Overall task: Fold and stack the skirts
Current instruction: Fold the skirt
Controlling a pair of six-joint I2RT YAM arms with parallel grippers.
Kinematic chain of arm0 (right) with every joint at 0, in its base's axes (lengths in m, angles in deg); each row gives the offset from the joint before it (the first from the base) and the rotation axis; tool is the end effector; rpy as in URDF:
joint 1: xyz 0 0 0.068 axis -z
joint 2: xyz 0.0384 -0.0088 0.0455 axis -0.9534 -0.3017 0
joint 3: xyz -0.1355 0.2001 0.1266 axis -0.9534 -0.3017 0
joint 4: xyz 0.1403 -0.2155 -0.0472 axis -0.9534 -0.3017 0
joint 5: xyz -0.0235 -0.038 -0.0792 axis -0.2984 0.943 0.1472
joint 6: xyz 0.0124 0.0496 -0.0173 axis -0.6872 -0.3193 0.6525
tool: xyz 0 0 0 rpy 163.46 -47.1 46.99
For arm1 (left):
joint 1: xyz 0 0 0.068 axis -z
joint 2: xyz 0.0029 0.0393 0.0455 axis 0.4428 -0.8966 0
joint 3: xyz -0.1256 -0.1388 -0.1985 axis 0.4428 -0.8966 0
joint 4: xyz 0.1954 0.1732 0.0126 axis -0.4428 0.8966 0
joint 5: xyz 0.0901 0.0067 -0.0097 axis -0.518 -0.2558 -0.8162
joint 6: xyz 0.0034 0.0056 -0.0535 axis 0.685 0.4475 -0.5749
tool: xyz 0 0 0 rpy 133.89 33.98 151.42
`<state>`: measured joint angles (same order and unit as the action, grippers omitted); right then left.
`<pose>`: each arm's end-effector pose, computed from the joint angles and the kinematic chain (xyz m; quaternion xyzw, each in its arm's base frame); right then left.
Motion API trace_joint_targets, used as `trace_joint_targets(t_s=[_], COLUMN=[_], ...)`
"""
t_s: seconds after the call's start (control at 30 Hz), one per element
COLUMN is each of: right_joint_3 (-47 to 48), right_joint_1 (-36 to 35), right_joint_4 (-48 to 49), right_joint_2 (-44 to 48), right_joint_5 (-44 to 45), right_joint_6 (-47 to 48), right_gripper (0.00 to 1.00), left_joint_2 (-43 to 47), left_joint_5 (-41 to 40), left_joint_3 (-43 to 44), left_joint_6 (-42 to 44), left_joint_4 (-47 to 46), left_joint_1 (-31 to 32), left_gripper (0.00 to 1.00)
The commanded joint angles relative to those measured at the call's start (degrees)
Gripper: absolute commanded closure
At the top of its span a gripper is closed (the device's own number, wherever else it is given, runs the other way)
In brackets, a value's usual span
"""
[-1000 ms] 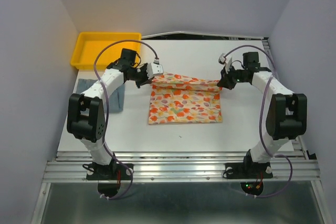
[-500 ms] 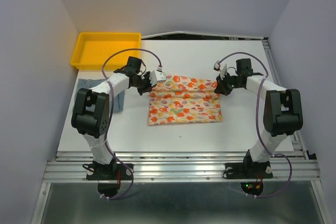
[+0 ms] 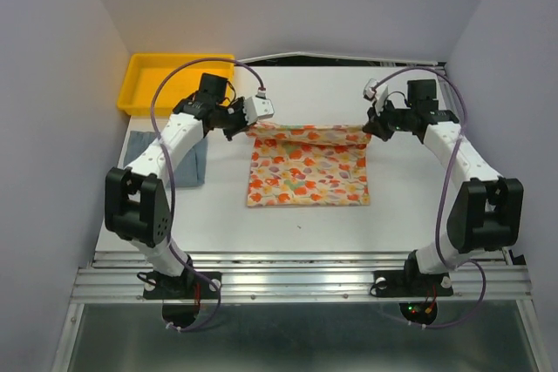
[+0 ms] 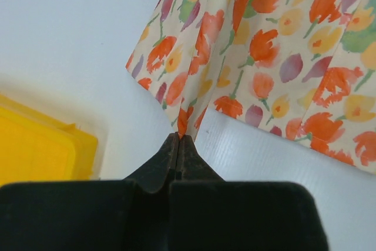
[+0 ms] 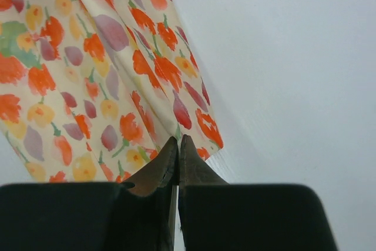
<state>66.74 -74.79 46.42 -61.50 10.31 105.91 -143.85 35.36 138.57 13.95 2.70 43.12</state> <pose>0.3403 0.0361 0.2787 -0.4430 0.7677 0.1701 0.4307 0.3508 -0.1246 0.2939 0.6138 0.6487 -0.0900 0.4408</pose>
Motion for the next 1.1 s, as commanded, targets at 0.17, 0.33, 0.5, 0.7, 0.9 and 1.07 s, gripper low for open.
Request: trace_joint_targets(t_s=[0.17,0.33,0.5,0.7,0.9,1.07], right_joint_3=[-14.4,-25.2,-31.3,-30.8,-25.5,-21.4], right_joint_1=[0.5,0.5,0.0,0.0,0.0,-1.9], right_joint_4=[-3.4,0.7,3.0,-1.8,-10.5,-8.5], right_joint_2=[11.1,13.9,14.6,21.1,26.8,22.9], right_joint_5=[-0.3,0.7,0.6,-0.2,-2.7,-4.3], right_joint_6=[7.4,10.6,13.1,13.4,11.9,-3.9], right_gripper=[0.99,0.98,0.63,0.22,0.17,0.39], left_joint_2=[15.8,17.9,17.9,23.1,30.2,27.7], left_joint_5=[-2.0,-4.4,-5.6,-4.8,-3.0,-3.9], left_joint_3=[-15.1,-26.5,-33.3,-33.2,-29.1,-25.1], left_joint_6=[5.2,4.3,0.8,0.9,0.7,-8.4], left_joint_4=[6.0,1.7,-4.4,-1.8,6.0,1.6], left_joint_1=[1.9,5.1,10.4,11.1,12.3,12.3], left_gripper=[1.0,1.0,0.8,0.44,0.41,0.47])
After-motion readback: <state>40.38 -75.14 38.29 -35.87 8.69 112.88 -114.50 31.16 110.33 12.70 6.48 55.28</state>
